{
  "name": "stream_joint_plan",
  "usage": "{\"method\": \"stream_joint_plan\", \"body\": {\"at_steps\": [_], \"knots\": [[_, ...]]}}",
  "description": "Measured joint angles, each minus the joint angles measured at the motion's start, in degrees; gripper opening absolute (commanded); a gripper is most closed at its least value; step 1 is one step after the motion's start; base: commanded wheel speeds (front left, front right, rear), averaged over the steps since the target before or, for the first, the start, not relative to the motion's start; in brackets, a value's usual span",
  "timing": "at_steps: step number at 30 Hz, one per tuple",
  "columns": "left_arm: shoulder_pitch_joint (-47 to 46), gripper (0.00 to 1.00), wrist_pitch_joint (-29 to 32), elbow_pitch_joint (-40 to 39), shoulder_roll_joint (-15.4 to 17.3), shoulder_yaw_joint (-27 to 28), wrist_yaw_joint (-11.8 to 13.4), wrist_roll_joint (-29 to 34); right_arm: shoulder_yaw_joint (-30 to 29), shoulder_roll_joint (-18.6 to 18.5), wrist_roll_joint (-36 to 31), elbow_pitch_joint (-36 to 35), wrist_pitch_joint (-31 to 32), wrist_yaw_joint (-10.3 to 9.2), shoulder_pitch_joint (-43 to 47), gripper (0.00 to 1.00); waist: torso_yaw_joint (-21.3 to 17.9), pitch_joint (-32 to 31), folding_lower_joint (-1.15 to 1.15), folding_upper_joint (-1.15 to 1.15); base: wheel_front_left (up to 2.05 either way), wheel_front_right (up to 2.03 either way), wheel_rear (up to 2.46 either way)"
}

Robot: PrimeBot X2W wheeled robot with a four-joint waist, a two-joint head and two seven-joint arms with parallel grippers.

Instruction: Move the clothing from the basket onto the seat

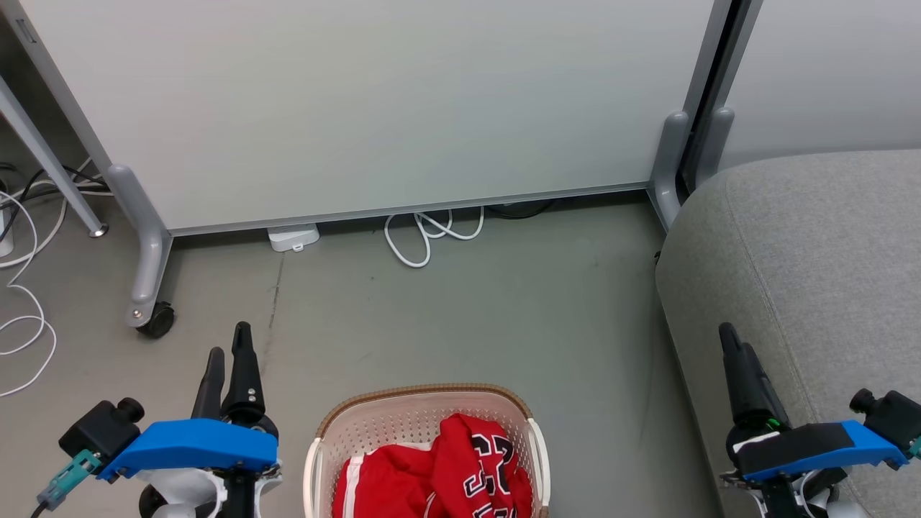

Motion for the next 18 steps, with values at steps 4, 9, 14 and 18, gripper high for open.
{"method": "stream_joint_plan", "body": {"at_steps": [4,9,14,18], "knots": [[-0.25,1.00,-0.68,0.57,0.71,-1.57,0.57,4.14,0.49,-0.03,-4.11,0.25,-0.74,0.00,0.00,1.00,0.04,0.05,0.00,0.00,0.00,0.00,0.00],[-0.69,1.00,-1.68,1.34,1.45,-3.76,1.44,8.57,1.08,-0.02,-8.69,0.53,-1.67,0.00,-0.01,1.00,0.05,0.07,0.00,0.00,0.00,0.00,0.00],[-1.07,1.00,-2.60,1.96,2.04,-5.43,2.30,12.09,1.54,-0.02,-13.18,0.75,-2.55,0.00,-0.01,1.00,0.05,0.08,0.00,0.00,0.00,0.00,0.00],[-1.16,1.00,-3.20,2.48,2.31,-6.46,2.77,14.63,1.98,-0.01,-16.25,0.98,-3.22,0.01,0.00,1.00,0.11,0.11,0.00,0.00,0.00,0.00,0.00]]}}
